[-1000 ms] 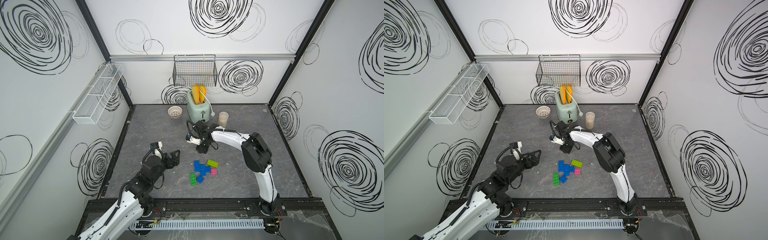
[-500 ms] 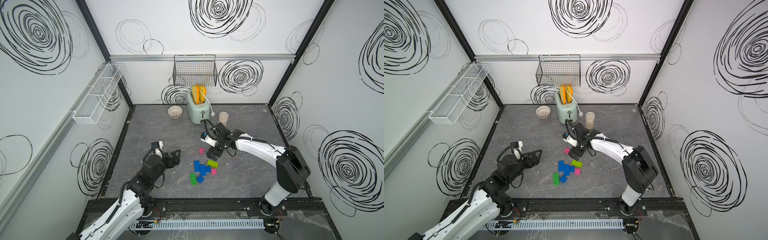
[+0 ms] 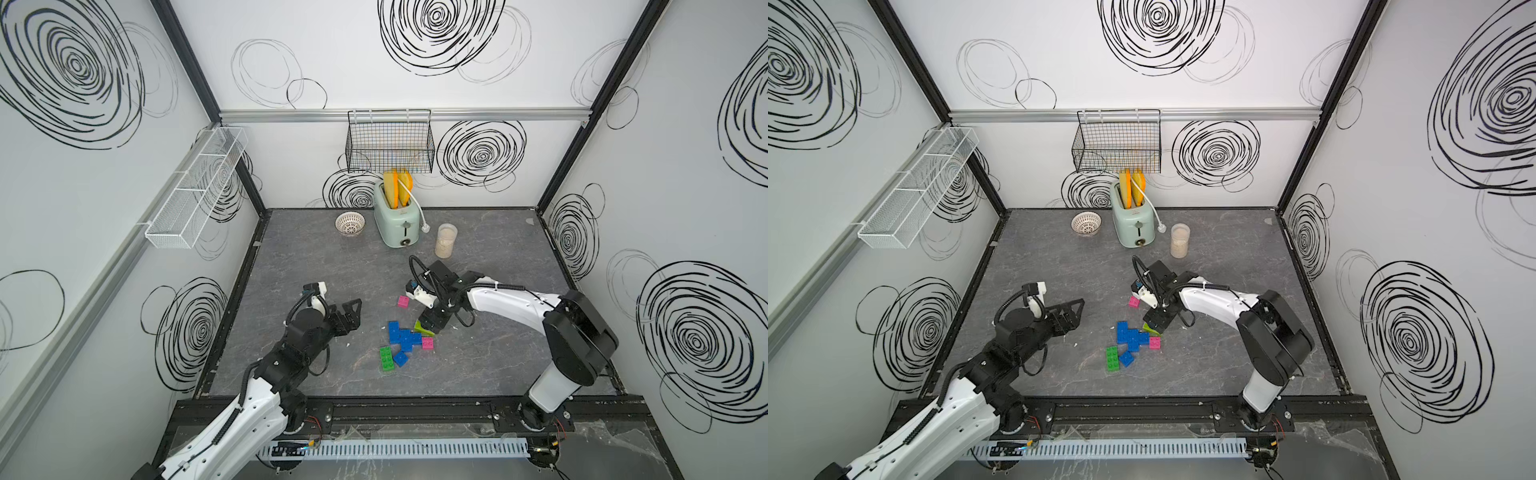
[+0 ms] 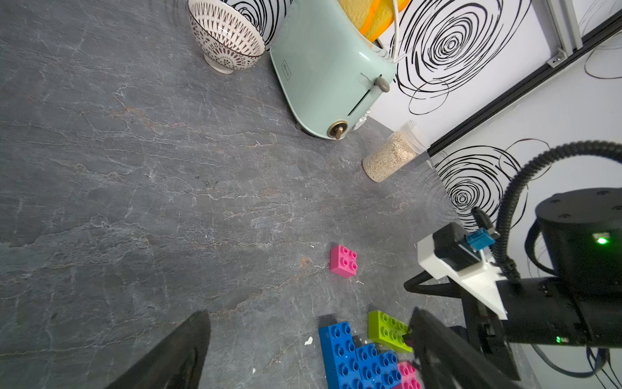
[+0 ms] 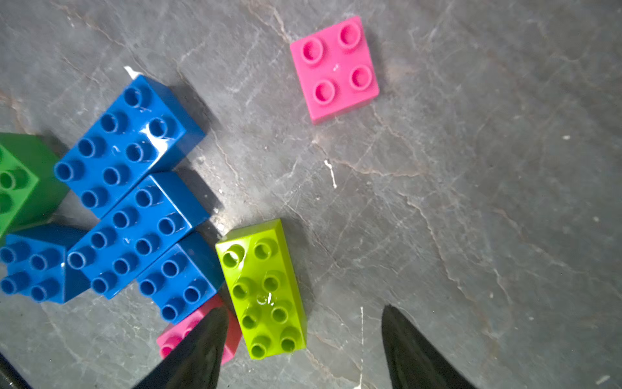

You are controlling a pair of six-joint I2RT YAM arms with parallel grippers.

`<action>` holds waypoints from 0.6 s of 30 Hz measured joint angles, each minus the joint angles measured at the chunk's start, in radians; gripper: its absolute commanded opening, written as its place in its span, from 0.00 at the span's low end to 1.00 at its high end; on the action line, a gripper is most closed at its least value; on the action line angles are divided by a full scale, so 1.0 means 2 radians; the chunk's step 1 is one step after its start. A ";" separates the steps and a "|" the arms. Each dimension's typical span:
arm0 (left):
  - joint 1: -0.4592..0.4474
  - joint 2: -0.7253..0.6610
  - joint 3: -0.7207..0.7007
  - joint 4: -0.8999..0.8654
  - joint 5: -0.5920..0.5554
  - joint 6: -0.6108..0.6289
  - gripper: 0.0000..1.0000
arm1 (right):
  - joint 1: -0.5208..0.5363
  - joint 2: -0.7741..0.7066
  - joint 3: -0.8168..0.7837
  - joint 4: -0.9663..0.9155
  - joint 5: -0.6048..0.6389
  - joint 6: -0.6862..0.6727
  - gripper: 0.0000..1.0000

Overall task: Assemble a heart with lego
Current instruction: Pick up the lego brick from the center of the board.

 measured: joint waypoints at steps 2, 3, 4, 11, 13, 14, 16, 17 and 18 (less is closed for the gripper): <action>0.000 0.000 0.000 0.000 0.000 0.000 0.97 | 0.005 0.004 -0.003 0.001 0.001 0.000 0.75; 0.000 0.000 0.000 0.000 0.000 0.000 0.97 | 0.006 0.005 -0.004 0.000 0.002 0.000 0.75; 0.000 0.000 0.000 0.000 0.000 0.000 0.97 | 0.007 0.006 -0.005 0.001 0.002 0.000 0.75; 0.000 -0.002 0.000 0.000 0.000 0.000 0.97 | 0.009 0.020 -0.005 0.002 0.006 -0.002 0.71; 0.000 -0.002 0.000 0.000 0.000 0.000 0.97 | 0.009 0.028 -0.005 0.002 0.009 -0.002 0.68; 0.000 -0.003 0.000 0.000 0.000 0.000 0.97 | 0.009 0.033 -0.005 0.002 0.010 -0.003 0.66; 0.000 -0.003 0.000 0.000 0.000 0.000 0.97 | 0.009 0.041 -0.005 0.002 0.013 -0.005 0.64; 0.000 -0.003 0.000 0.000 0.000 0.000 0.97 | 0.009 0.042 -0.004 0.002 0.014 -0.005 0.62; 0.000 -0.003 0.000 0.000 0.000 0.000 0.97 | 0.009 0.042 -0.004 0.002 0.014 -0.005 0.58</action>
